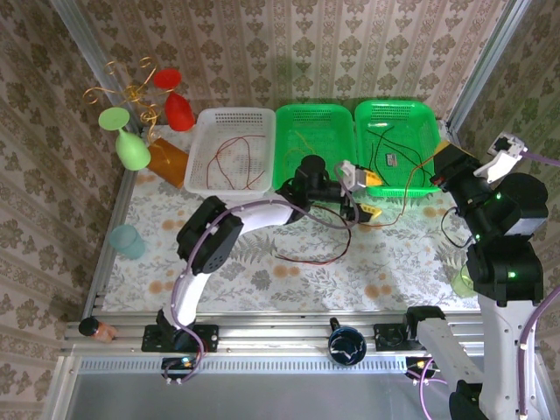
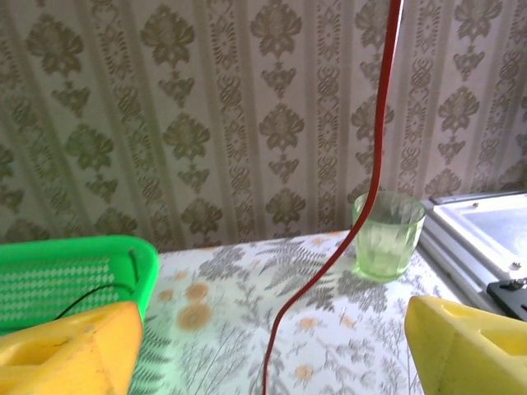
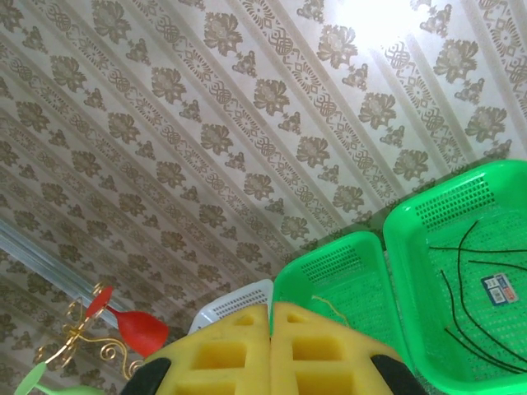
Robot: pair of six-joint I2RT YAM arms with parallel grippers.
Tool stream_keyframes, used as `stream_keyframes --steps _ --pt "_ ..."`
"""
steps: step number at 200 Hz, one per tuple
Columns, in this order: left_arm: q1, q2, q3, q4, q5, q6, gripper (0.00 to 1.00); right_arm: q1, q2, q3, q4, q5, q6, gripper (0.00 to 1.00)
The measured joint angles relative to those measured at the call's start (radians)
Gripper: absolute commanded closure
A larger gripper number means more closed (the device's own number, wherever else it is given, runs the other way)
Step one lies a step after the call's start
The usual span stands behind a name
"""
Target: Untangle the cables
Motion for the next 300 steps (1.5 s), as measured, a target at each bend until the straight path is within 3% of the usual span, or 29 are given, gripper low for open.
stream_keyframes --steps 22,79,91,111,143,154,162,169,177,189,224,267,300 --pt "-0.037 0.042 0.037 0.018 -0.003 -0.016 0.21 0.0 0.003 0.0 0.003 -0.008 0.014 1.0" --pt "-0.098 0.12 0.11 0.018 -0.009 -0.049 0.47 0.0 0.005 0.0 0.006 -0.023 0.035 1.0" --pt "-0.104 0.133 0.126 0.018 -0.011 -0.054 0.6 0.0 0.005 0.0 0.006 -0.025 0.035 1.0" --pt "-0.111 0.151 0.145 0.016 -0.016 -0.057 1.0 0.0 0.005 0.0 0.005 -0.026 0.035 1.0" --pt "-0.115 0.153 0.142 0.021 -0.032 -0.048 1.0 0.0 0.005 0.002 0.004 -0.022 0.031 1.0" --pt "-0.114 0.146 0.126 0.024 -0.05 -0.048 1.0 0.0 0.003 0.004 0.001 -0.014 0.026 0.79" --pt "-0.111 0.139 0.111 0.026 -0.06 -0.048 1.0 0.0 0.002 0.006 -0.004 -0.004 0.023 0.55" --pt "-0.108 0.13 0.097 0.025 -0.073 -0.049 1.0 0.0 -0.002 0.006 -0.005 0.003 0.014 0.4" --pt "-0.103 0.119 0.086 0.02 -0.088 -0.049 1.0 0.0 -0.006 0.006 -0.004 0.009 0.006 0.28" --pt "-0.092 0.091 0.071 0.002 -0.114 -0.047 1.0 0.0 -0.018 0.006 -0.003 0.017 -0.006 0.17" --pt "-0.045 -0.071 0.056 -0.111 -0.186 0.002 1.0 0.0 -0.051 0.018 0.0 0.054 -0.048 0.08" --pt "0.048 -0.311 0.056 -0.227 -0.285 0.06 1.0 0.0 -0.084 0.024 0.01 0.099 -0.073 0.07" --pt "0.135 -0.402 0.105 -0.365 -0.355 0.132 1.0 0.0 -0.1 0.017 0.031 0.113 -0.074 0.07"
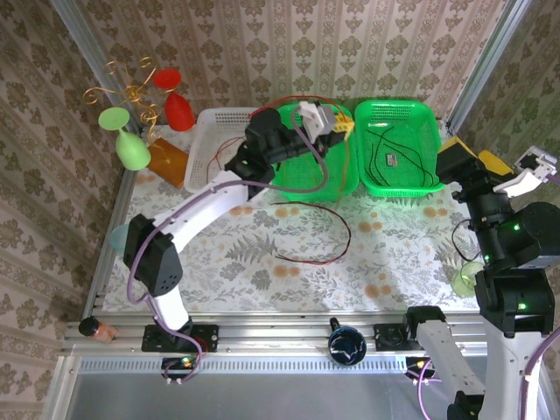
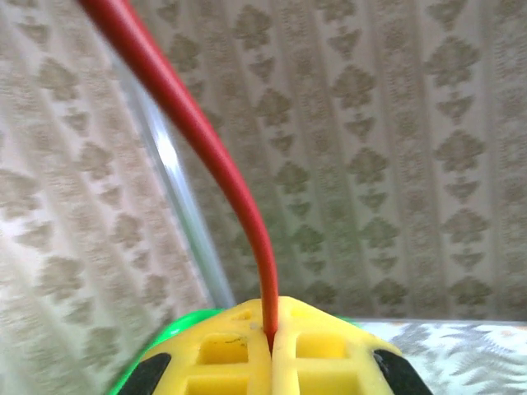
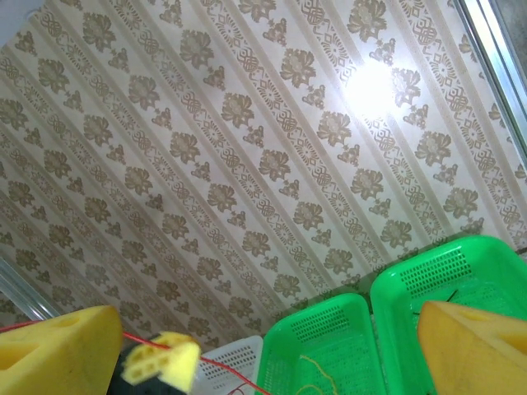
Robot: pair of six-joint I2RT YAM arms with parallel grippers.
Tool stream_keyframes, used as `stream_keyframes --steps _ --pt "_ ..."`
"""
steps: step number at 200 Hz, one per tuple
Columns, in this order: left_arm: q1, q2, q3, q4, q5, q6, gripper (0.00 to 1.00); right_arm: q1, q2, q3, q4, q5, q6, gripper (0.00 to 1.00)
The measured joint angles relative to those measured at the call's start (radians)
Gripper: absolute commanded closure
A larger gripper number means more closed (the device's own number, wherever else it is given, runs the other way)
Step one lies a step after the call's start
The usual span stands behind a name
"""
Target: Untangle the cables
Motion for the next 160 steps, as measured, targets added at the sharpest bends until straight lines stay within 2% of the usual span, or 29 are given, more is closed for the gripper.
stream_keyframes --steps 44,84,99,126,160 --pt "0.096 -0.088 0.103 -0.272 -0.172 0.166 1.0 0.0 -0.001 -0.055 0.007 0.001 0.004 0.07" --pt "0.284 -0.112 0.195 -0.459 -0.291 0.227 1.0 0.0 -0.001 -0.069 0.018 0.0 0.008 0.07" --pt "0.355 -0.068 0.273 -0.57 -0.375 0.243 1.0 0.0 -0.001 -0.069 0.021 0.0 0.01 0.07" --pt "0.447 0.111 0.478 -0.8 -0.49 0.249 1.0 0.0 -0.001 -0.069 0.021 -0.004 0.012 0.07" --pt "0.483 0.212 0.387 -0.931 -0.522 0.246 1.0 0.0 -0.001 -0.069 0.021 -0.004 0.012 0.07"
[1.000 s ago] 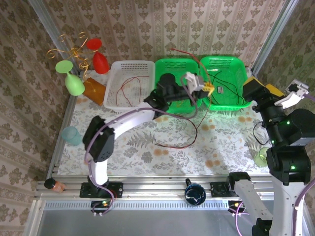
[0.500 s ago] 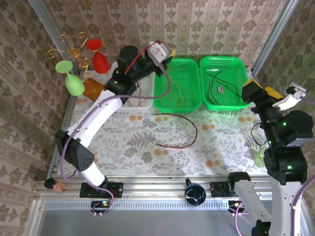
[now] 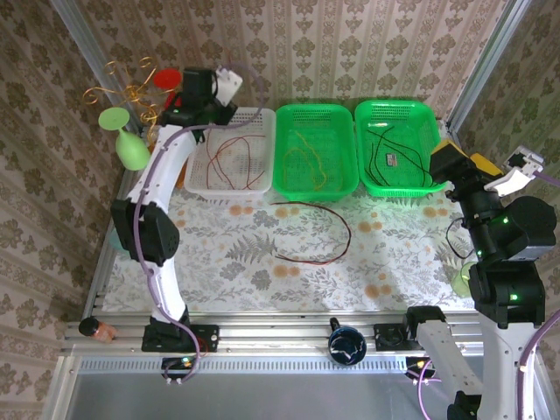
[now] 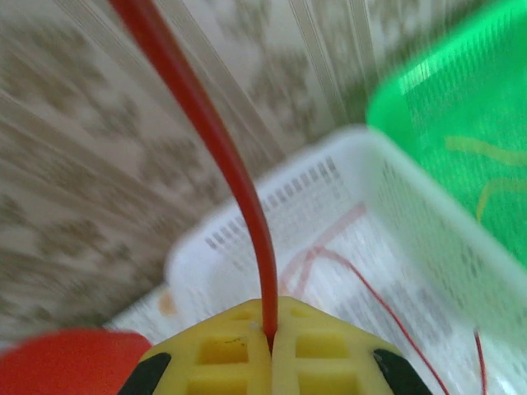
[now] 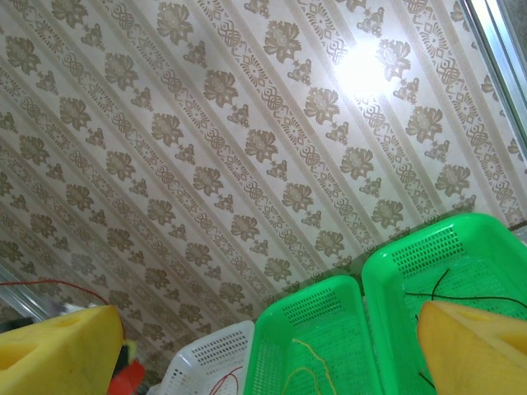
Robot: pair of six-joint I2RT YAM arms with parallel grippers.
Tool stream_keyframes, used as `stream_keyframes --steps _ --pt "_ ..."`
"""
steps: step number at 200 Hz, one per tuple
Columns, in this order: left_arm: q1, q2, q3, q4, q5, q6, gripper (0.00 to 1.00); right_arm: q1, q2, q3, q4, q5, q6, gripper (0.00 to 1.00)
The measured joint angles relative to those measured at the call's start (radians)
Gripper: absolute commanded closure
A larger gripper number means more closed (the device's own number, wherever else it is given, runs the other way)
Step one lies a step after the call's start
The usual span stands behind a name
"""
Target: Untangle the cables
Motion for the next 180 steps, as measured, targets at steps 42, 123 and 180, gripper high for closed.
stream_keyframes --steps 42,123,180 --pt "0.001 0.044 -0.035 -0.091 0.009 -0.04 1.0 0.0 0.0 0.0 -0.002 0.0 0.0 0.07" --pt "0.081 -0.012 -0.193 -0.063 0.067 -0.193 1.0 0.0 0.02 0.0 -0.003 -0.008 0.015 0.08" --pt "0.1 -0.052 -0.296 -0.036 0.072 -0.242 1.0 0.0 0.02 0.0 -0.003 -0.008 0.019 0.08"
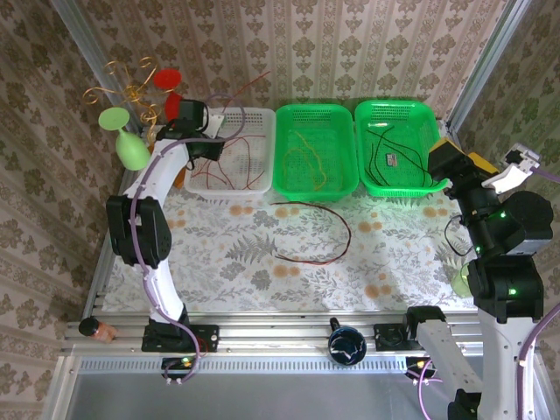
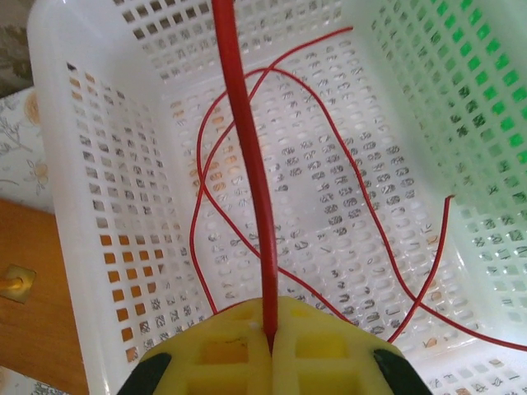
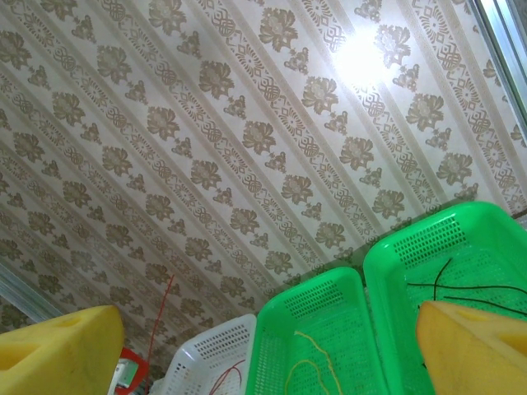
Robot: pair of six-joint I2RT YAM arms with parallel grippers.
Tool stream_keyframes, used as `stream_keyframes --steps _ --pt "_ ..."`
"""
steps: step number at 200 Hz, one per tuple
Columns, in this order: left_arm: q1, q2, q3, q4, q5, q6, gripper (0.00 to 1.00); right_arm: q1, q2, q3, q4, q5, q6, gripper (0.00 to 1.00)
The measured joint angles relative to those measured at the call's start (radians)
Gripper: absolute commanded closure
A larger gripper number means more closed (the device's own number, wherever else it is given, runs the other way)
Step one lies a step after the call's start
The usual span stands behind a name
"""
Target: Untangle the cables
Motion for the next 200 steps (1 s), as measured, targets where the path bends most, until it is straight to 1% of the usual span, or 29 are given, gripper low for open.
stream_keyframes --steps 28,62,113,176,200 --pt "0.0 0.011 -0.019 -0.005 0.0 -0.011 1.0 0.0 0.003 0.0 0.0 -0.012 0.003 0.08" --pt "0.0 0.072 -0.021 -0.023 -0.025 -0.034 1.0 0.0 0.007 0.0 0.0 -0.019 0.003 0.08" --pt "0.0 0.077 -0.129 0.003 -0.072 -0.053 1.0 0.0 0.008 0.0 0.002 -0.022 0.004 0.08" --pt "-0.001 0.08 -0.121 -0.015 -0.097 -0.052 1.0 0.0 0.041 0.0 0.011 -0.037 0.018 0.08" --pt "-0.008 0.12 -0.078 -0.042 -0.098 -0.051 0.99 0.0 0.041 0.0 0.011 -0.038 0.018 0.08"
